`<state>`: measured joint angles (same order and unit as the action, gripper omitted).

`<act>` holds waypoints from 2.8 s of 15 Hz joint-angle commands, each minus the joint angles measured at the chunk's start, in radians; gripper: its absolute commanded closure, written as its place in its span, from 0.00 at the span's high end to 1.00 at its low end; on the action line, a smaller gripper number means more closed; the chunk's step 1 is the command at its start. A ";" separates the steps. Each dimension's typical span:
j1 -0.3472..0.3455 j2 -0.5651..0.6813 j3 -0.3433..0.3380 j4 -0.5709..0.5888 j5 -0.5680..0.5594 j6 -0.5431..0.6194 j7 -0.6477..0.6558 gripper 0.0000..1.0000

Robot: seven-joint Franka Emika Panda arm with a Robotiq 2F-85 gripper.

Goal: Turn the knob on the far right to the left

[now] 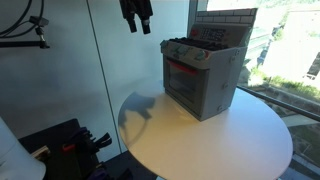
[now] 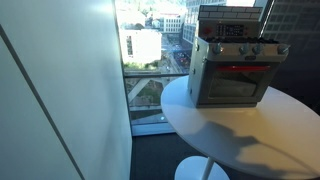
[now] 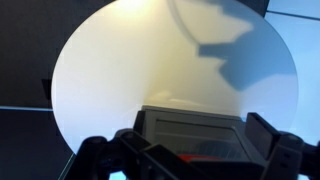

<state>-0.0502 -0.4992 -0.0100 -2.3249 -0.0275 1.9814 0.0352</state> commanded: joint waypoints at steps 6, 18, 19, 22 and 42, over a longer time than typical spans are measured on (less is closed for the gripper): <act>-0.066 0.076 -0.029 0.076 -0.012 0.179 0.081 1.00; -0.114 0.139 -0.042 0.038 -0.002 0.410 0.219 1.00; -0.114 0.144 -0.042 0.037 -0.002 0.413 0.222 1.00; -0.113 0.146 -0.042 0.037 -0.001 0.413 0.221 1.00; -0.118 0.226 -0.055 -0.074 0.196 0.776 0.346 1.00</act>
<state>-0.1725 -0.3039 -0.0590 -2.4144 0.1393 2.7263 0.3656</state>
